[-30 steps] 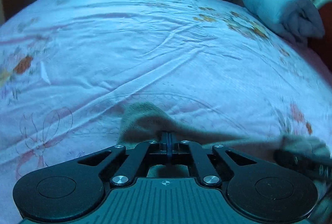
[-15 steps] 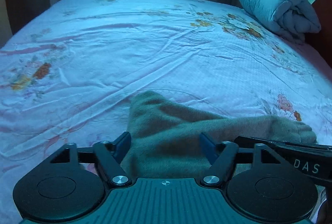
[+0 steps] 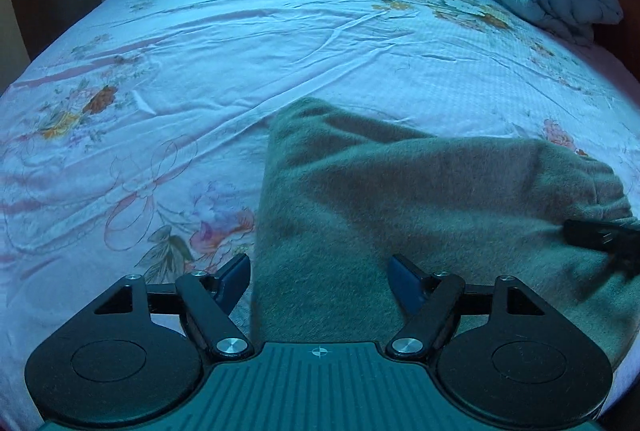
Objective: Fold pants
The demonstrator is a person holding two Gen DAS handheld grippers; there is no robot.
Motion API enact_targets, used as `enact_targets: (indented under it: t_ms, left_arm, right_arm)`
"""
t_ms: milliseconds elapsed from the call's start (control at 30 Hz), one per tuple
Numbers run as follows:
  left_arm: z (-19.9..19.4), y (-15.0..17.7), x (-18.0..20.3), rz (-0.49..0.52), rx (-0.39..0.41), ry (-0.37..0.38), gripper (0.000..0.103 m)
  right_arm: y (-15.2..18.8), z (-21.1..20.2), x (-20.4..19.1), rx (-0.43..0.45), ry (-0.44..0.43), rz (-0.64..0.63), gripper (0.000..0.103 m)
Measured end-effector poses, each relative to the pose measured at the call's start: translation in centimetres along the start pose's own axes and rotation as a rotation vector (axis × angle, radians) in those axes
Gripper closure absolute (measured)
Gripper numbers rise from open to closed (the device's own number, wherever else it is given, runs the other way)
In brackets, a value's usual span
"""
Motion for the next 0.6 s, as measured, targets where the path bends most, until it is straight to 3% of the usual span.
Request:
enact_targets:
  t_ms: [133,167,200,233,267,400,600]
  left_arm:
    - [-0.7,0.3,-0.7,-0.019,0.002,0.002,0.024]
    - [-1.0,0.4,-1.1,-0.018,0.01,-0.002,0.024]
    - [-1.2,0.4,-1.5,-0.022,0.016,-0.013,0.024]
    - [-1.4,0.4,-2.0,-0.033,0.016,-0.011,0.024]
    - [-1.4,0.4,-2.3,-0.046,0.012,0.004,0.024]
    - [-0.8,0.7,-2.7,-0.07,-0.019,0.045,0.023]
    - [0.5,1.1,-1.8,-0.08,-0.051,0.088,0.022]
  right_arm:
    - [-0.8,-2.4,1.3,0.043,-0.005,0.002,0.078]
    - [-1.0,-2.9,1.4,0.053,-0.007,0.002,0.073]
    - [-1.1,-3.4,1.6,0.064,0.018,-0.005,0.063]
    - [-1.4,-4.0,2.1,0.088,0.049,-0.011,0.039]
    - [-1.6,-4.7,2.5,0.118,0.061,-0.013,0.025]
    - [-1.4,-5.0,5.2,0.083,0.088,0.025,0.026]
    - [0.6,-3.1,8.3,-0.019,0.012,0.192,0.024]
Point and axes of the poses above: each gripper's, at about its wrist camera, not at the fingertips, and z roughly the way its jaws point, x to its right, y to its underside, the point moved 7 cm from there along z, roughly the way its jaws point, and after that the axes turned 4 degrees about -y, right-handed, at the moved point
